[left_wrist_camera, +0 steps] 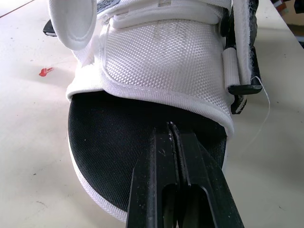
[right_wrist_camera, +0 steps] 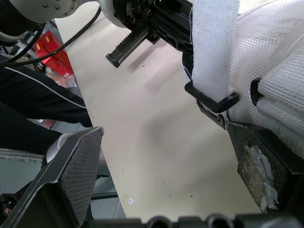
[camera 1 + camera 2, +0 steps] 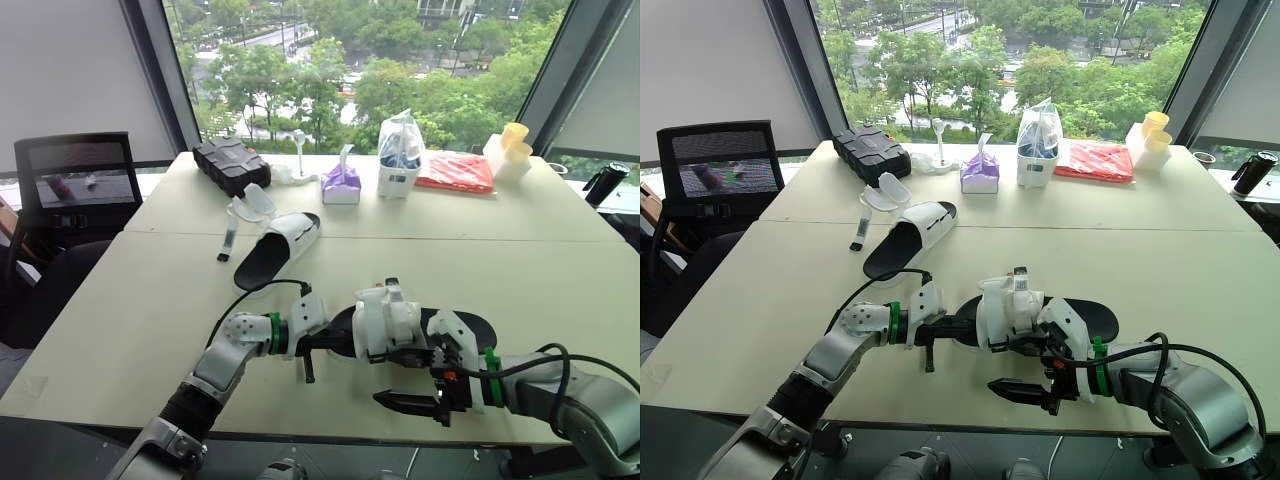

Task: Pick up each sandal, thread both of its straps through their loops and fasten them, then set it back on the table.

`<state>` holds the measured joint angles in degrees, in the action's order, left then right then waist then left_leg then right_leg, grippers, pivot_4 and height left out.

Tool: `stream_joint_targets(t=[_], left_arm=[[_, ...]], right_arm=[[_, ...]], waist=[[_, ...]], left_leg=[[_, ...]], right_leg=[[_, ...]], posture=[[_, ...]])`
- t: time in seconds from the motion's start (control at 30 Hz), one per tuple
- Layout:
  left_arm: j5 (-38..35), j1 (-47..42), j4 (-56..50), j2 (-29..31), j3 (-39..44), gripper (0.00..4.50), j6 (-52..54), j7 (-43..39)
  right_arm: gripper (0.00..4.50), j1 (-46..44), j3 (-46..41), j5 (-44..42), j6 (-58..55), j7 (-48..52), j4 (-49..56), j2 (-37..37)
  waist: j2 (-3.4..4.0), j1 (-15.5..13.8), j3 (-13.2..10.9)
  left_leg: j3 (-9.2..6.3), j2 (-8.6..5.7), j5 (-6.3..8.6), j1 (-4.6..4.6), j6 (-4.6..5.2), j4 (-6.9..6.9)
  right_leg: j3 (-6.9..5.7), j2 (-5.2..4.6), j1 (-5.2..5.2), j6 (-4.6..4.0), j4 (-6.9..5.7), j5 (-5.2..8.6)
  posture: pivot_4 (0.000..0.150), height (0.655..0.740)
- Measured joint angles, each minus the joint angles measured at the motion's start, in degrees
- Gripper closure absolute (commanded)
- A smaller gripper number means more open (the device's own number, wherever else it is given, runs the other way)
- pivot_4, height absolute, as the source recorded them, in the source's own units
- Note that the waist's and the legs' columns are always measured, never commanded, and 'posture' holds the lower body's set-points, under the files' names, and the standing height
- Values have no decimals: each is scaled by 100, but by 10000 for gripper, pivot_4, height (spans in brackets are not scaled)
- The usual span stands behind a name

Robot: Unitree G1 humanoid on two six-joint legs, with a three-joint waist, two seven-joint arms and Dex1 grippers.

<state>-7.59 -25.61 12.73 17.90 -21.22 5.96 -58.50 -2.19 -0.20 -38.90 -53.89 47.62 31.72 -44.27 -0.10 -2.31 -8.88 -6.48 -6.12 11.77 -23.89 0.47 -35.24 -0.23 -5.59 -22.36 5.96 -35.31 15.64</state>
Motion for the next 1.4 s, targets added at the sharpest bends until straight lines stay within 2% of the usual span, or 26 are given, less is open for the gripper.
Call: stream_joint_targets(t=[0.23, 0.5, 0.77, 1.07, 1.4], left_arm=[[0, -2, 12, 53, 18, 45000, 0, 10], [0, -1, 15, 64, 28, 45000, 0, -1], [0, 7, 9, 27, 34, 45000, 0, 0], [3, 7, 11, -36, 23, 45000, -2, 2], [3, 4, 9, -52, 8, 45000, -5, -9]], right_arm=[[250, -58, 9, -89, -192, -153, -65, 276], [250, -579, -585, -1242, -1686, -535, -681, 804], [250, -695, -817, -1722, -2296, -785, -690, 850], [250, -504, -683, -1901, -2087, -438, -202, 353], [250, -78, -342, -1228, -1223, -450, 9, -71]], waist=[[2, 19, 5], [1, 22, 17], [6, 19, 21], [6, -1, 20], [4, -9, 21]], left_leg=[[0, 5, 0, 9, -1, 1], [0, 7, 0, 12, 0, 8], [1, 8, 0, 3, 0, 10], [1, 6, 0, -18, 0, 7], [2, 1, 0, -26, 1, 6]], right_leg=[[1, 1, 4, -4, -5, -2], [1, 2, 1, -7, -5, -2], [1, 2, -9, -10, -4, -3], [-1, 0, -15, -6, -1, -3], [-3, -5, -19, -2, 10, -1]], posture=[[1500, 7400], [1500, 7400], [1500, 7400], [1500, 7400], [1500, 7400]])
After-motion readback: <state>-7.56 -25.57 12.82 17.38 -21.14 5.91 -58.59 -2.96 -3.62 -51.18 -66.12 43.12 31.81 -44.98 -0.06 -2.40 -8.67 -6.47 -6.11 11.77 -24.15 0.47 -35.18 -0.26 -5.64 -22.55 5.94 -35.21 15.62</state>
